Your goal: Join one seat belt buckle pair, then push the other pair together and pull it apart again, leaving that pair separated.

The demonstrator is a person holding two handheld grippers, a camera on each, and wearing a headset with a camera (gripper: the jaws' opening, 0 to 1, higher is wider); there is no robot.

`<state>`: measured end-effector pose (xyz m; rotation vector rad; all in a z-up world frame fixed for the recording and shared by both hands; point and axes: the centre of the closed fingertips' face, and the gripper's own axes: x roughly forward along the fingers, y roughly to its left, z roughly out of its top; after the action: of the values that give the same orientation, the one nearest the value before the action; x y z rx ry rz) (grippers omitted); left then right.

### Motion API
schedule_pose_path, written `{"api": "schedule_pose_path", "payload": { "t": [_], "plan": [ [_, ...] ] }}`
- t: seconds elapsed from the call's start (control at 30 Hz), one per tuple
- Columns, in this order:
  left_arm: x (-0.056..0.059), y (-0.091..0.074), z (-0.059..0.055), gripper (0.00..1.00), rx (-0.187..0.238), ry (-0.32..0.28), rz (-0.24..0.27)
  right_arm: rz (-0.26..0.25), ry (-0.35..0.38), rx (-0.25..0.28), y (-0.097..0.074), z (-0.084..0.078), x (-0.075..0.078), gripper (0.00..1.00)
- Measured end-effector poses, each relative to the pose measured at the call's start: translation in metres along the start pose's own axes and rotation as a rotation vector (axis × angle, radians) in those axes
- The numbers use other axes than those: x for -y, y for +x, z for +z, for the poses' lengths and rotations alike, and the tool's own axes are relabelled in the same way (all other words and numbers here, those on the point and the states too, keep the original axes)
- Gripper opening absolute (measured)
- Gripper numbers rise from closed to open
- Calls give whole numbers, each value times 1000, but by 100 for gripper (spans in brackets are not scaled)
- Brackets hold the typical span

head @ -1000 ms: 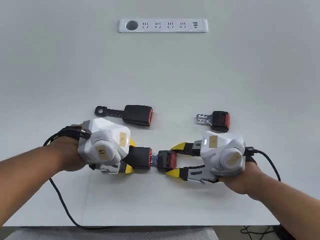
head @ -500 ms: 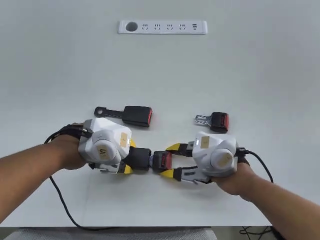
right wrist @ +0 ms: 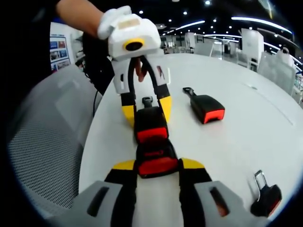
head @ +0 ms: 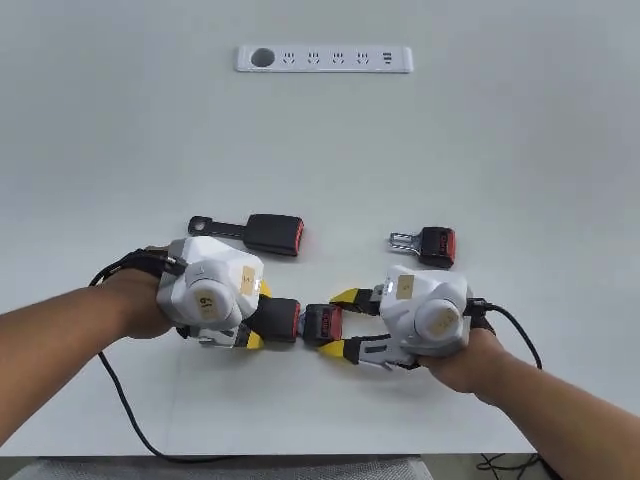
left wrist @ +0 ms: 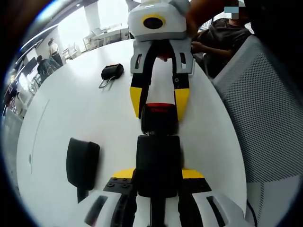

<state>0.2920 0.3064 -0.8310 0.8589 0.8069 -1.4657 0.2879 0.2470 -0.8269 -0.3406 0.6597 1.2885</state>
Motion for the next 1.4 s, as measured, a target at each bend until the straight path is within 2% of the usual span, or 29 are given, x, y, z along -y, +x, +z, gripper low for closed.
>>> {"api": "schedule_pose_path", "payload": {
  "t": [0.43,0.9,1.13,1.23,1.4],
  "plan": [
    [1,-2,-1,34,60,-3,-2,-1,-17,7,-1,0,0,34],
    [-1,-5,-1,34,186,-18,-11,-2,-48,50,-2,0,1,33],
    [-2,-6,1,34,213,-21,-18,-2,-41,67,-3,0,1,33],
    [-1,-7,3,34,223,-28,-20,-1,-6,87,-3,1,2,33],
    [0,-8,5,33,233,-27,-19,1,-16,86,-3,1,2,33]
  ]
}}
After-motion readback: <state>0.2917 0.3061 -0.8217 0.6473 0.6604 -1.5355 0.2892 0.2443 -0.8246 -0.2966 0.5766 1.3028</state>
